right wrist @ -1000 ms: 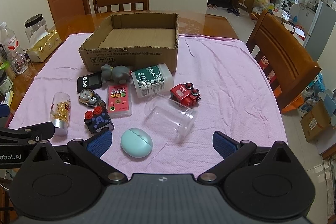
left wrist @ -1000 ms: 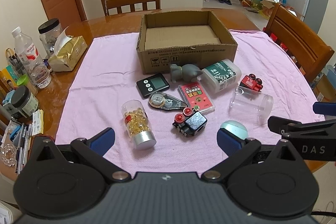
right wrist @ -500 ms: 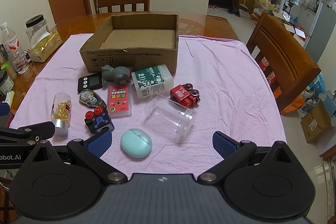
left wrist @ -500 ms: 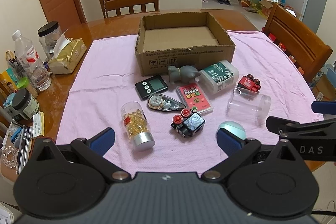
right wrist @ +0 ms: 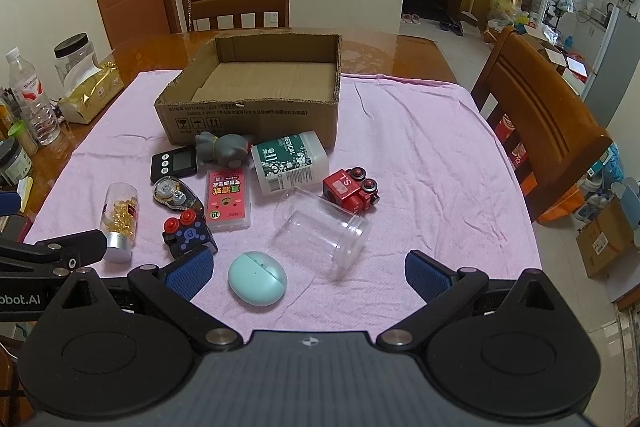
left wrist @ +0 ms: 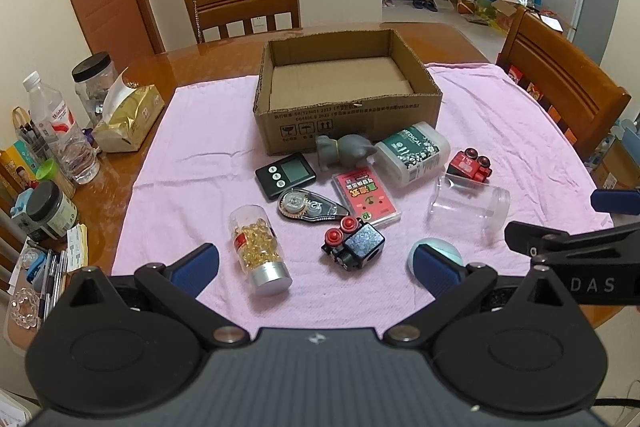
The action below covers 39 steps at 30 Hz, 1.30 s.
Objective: Organize rigid objects
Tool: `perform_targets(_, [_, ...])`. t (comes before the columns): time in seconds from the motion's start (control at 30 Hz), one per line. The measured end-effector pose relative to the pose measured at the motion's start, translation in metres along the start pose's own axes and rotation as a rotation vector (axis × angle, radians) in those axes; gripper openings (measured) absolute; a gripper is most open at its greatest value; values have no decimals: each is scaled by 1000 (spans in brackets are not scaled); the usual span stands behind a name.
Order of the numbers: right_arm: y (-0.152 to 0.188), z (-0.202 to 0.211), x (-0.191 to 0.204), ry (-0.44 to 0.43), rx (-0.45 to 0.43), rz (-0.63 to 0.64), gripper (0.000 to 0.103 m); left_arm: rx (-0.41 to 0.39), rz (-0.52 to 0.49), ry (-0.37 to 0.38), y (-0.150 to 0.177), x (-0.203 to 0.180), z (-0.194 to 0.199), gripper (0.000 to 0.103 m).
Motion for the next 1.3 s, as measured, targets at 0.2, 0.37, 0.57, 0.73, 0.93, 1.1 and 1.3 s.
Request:
perform_targets(0.2, [-2, 0, 0, -7, 0, -3, 103, -12, -17, 25, -4, -1, 0, 102])
perform_targets(0.37, [-3, -2, 3, -4, -1, -8, 103, -36, -52, 63, -6, 0, -3, 102])
perform_targets(0.57, [1, -11, 9, 8, 3, -12, 103, -55, -95, 120, -4, 7, -17, 102])
perform_targets(0.73, [12, -27, 15, -8, 7, -17, 103, -46, -112, 171, 2, 21, -34, 102])
perform_targets(0.93, [35, -54, 27, -34, 42, -9, 103, -21, -159, 196, 10, 42, -61, 102])
perform_targets(1.1, [54, -80, 36, -29, 88, -13, 103, 29, -216, 236, 26, 54, -86, 102])
perform_targets(1.3, [65, -106, 43, 6, 131, -65, 103, 80, -337, 245, 45, 69, -111, 102])
Point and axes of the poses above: each gripper's, at about its wrist camera, not at the fingertips, and z roughly against the way its jaws point, x to its left, y to its underside, the point moved 7 cm from there along -z, roughly the way its jaws point, and after that the axes turned 2 degrees about -z, right-handed, at the moved point
